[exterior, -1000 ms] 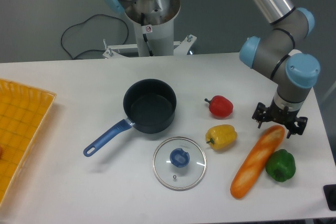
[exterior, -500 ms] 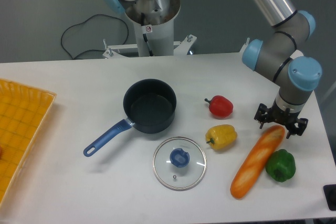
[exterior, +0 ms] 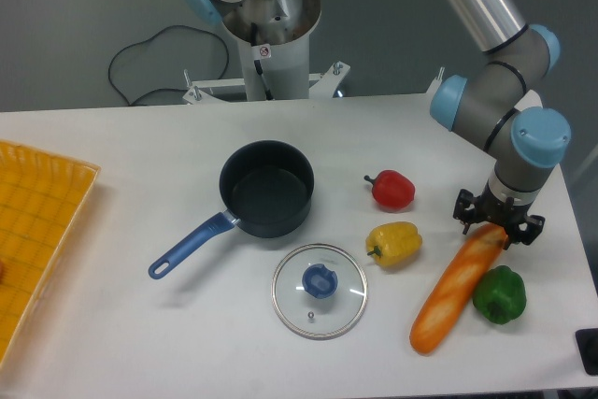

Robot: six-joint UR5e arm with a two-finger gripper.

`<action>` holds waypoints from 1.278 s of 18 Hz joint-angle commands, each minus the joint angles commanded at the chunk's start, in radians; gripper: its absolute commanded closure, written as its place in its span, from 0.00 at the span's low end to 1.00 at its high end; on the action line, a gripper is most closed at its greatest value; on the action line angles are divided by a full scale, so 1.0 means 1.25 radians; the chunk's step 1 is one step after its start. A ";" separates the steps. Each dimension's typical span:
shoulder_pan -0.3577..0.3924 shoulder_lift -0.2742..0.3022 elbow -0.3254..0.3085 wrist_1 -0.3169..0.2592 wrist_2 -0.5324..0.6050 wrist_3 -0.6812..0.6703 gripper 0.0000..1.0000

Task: Pick up the long bread

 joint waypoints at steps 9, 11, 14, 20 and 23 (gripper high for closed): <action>0.001 0.000 0.000 0.000 0.000 0.009 0.63; 0.001 0.000 0.000 0.000 0.000 0.009 0.74; 0.001 0.001 0.000 0.000 0.000 0.011 0.81; 0.002 0.022 -0.004 -0.005 0.000 0.011 0.86; 0.002 0.036 -0.005 -0.011 0.001 0.010 0.86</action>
